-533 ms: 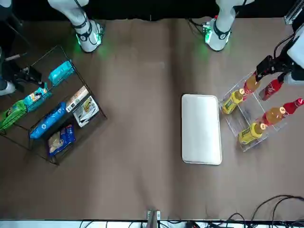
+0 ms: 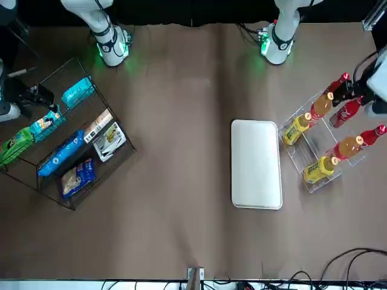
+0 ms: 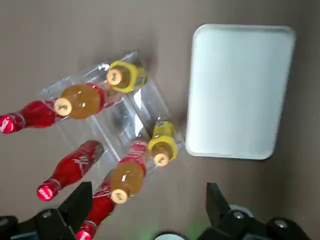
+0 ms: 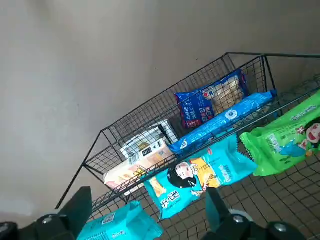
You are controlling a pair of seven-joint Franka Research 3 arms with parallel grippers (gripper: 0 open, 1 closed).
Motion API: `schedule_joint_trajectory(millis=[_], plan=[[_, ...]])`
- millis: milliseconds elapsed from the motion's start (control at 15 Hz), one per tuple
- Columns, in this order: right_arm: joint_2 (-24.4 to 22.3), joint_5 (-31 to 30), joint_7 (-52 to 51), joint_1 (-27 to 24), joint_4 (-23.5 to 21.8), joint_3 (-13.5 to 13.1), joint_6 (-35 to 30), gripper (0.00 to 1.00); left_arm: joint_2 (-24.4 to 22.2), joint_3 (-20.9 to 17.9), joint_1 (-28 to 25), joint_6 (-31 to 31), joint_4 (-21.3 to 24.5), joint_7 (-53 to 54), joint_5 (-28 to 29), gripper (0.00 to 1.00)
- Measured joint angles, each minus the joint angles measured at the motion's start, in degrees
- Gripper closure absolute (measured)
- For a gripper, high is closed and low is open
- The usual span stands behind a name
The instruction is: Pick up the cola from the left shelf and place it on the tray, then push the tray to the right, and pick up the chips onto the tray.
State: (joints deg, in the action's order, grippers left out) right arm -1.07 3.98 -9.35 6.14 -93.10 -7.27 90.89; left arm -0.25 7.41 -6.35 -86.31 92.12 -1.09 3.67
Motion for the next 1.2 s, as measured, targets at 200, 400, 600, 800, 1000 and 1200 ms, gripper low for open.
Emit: schedule_joint_trajectory(millis=[200, 400, 600, 800, 1000, 1200], plan=[[0.00, 0.00, 0.02, -0.14, 0.00, -0.19, -1.25, 0.00, 1.97, -2.87, -1.90, -5.45, 4.16, 3.65, 1.39, 0.00], [0.00, 0.00, 0.04, -0.42, 0.00, -0.43, -1.04, 0.00, 2.52, -8.68, -2.26, -11.26, 8.81, 14.37, 1.51, 0.00], [0.00, -0.01, 0.07, -1.14, 0.00, -0.77, 0.43, 0.00, 2.23, -11.76, -2.72, -11.89, 10.18, 21.20, 1.51, 0.00], [0.00, -0.01, 0.06, -1.32, 0.00, -0.83, 0.47, 0.00, -0.04, -13.23, -2.67, -13.03, 14.18, 23.33, 1.50, 0.00], [0.00, -0.01, 0.06, -1.32, 0.00, -0.79, 0.00, 0.00, -2.57, -14.72, -2.51, -14.29, 18.45, 23.63, 1.50, 0.05], [0.00, -0.01, 0.07, -1.30, -0.01, -0.71, -1.53, 0.00, -4.50, -15.50, -2.52, -14.53, 21.26, 23.69, 1.50, 0.08]])
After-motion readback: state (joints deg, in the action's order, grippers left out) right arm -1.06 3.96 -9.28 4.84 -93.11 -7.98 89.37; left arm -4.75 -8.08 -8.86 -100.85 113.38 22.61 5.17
